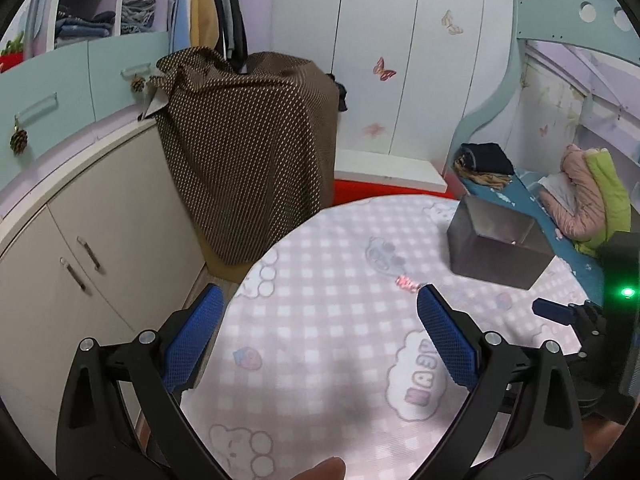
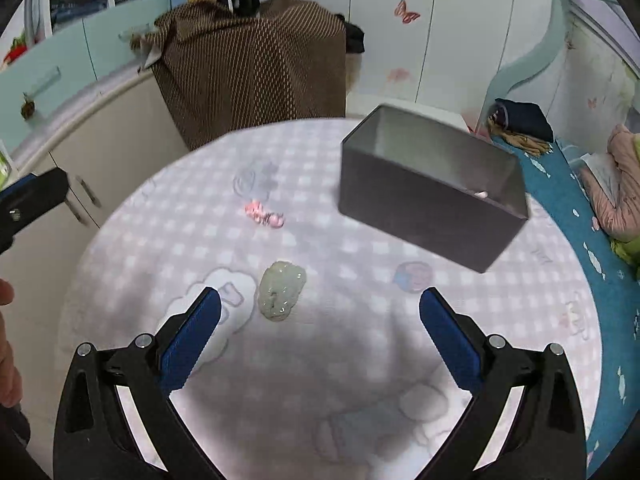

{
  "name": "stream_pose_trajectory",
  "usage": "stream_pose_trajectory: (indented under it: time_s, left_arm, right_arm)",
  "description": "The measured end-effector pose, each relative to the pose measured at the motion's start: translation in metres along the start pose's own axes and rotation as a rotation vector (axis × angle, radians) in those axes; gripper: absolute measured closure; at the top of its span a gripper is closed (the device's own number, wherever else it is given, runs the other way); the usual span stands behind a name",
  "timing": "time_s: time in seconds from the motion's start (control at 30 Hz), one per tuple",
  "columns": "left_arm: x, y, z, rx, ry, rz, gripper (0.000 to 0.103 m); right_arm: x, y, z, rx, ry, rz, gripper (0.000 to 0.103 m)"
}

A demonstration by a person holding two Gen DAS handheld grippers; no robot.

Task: Organize jewelry
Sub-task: 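Move both tools back over the table toward the jade pendant, then grasp the jade pendant with right tool while left tool grasps pink charm earring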

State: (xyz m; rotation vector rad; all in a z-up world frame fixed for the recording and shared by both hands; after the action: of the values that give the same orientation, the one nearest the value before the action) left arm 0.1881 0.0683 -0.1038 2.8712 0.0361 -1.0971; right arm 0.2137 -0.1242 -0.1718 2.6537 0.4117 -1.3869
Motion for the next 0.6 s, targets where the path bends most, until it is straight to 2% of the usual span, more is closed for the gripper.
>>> stream_pose_trajectory:
  time_s: [0.07, 0.13, 0.2, 0.3, 0.33, 0.37, 0.6]
  left_arm:
    - [0.005, -0.002, 0.002, 0.003, -0.010, -0.005, 0.006]
    - [0.009, -0.003, 0.004, 0.009, -0.014, -0.011, 0.006]
    - [0.014, -0.003, 0.005, 0.013, -0.024, -0.018, 0.006]
    - [0.023, -0.003, 0.006, 0.023, -0.038, -0.022, 0.006]
    - [0.025, -0.002, 0.006, 0.028, -0.039, -0.023, 0.006]
    - [0.027, -0.001, 0.005, 0.034, -0.041, -0.024, 0.006]
    - [0.050, 0.019, 0.001, 0.096, -0.070, -0.014, 0.006]
  right_arm:
    - [0.010, -0.004, 0.000, -0.002, -0.014, -0.002, 0.010]
    - [0.018, -0.006, -0.001, -0.004, -0.030, -0.003, 0.019]
    - [0.027, -0.008, -0.001, -0.011, -0.050, -0.006, 0.040]
    - [0.030, -0.011, 0.003, -0.039, -0.033, -0.014, 0.061]
    - [0.029, -0.012, 0.003, -0.047, -0.030, -0.016, 0.065]
    - [0.029, -0.011, 0.004, -0.057, -0.025, -0.016, 0.075]
    - [0.025, 0.008, 0.012, -0.038, -0.011, -0.037, 0.079]
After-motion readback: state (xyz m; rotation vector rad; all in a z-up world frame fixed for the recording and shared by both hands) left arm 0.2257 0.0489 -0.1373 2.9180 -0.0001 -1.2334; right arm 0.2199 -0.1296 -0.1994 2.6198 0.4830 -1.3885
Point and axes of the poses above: each gripper's, at about its wrist camera, not at the fingertips, and x roughly the way its jaws point, y to its right, z to its underside, the point moved 2 cm from there along x, roughly the way its jaws point, and after that the axes turned 4 degrees about -y, right-handed, at the moved point
